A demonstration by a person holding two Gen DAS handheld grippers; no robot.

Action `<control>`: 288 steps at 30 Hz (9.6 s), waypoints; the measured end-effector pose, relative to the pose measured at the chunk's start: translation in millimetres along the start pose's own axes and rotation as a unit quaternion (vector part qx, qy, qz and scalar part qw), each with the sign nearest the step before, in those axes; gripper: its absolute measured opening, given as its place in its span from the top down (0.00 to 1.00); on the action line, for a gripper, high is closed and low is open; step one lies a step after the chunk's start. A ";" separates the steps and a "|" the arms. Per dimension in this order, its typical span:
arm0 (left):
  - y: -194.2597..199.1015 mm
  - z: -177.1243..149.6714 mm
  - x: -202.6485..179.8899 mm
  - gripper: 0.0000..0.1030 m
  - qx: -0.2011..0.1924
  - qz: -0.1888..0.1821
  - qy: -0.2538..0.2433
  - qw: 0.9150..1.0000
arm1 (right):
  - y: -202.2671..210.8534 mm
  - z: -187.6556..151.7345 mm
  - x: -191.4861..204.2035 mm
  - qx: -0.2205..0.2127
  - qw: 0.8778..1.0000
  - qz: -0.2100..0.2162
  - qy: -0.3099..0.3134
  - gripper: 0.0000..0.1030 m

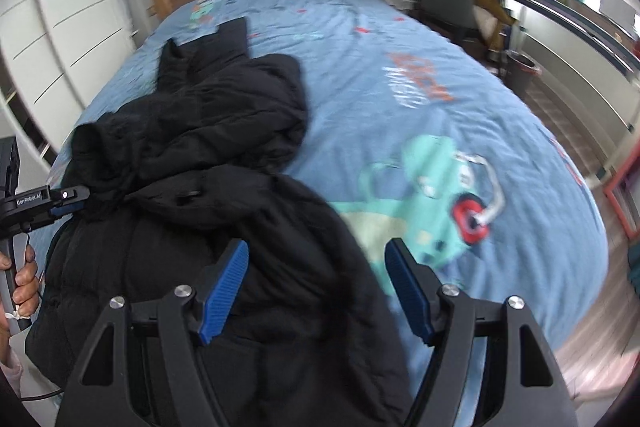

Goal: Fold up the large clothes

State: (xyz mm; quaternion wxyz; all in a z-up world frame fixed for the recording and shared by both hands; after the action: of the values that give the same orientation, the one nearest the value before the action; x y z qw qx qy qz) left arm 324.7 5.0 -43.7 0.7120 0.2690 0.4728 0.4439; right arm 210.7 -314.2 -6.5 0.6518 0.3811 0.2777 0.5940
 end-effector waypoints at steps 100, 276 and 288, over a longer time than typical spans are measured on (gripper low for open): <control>147.1 -16.0 -3.9 0.24 -0.119 0.294 -0.104 0.943 | 50.7 72.3 6.1 -0.087 0.995 0.039 0.031 0.32; -110.8 159.0 32.7 0.21 0.042 0.230 -0.104 0.967 | -235.8 186.0 159.5 0.093 0.962 0.122 0.227 0.28; 12.7 77.9 17.6 0.21 0.000 0.237 -0.121 0.964 | -110.4 135.5 56.0 0.101 0.983 0.047 0.148 0.28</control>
State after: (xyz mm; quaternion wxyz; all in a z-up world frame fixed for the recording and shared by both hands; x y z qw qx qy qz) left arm 393.7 29.3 -9.3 0.6383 0.4251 0.3060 0.5641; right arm 391.1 -282.1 -17.5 0.5330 0.3655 0.4114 0.6427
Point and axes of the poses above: each gripper's, at about its wrist camera, not at the fingertips, and y roughly against the way its jaws point, x to its left, z to its top, the point moved 5 cm from there along -y, roughly the way its jaws point, and after that the axes turned 5 degrees about x, right-handed, at the moved point
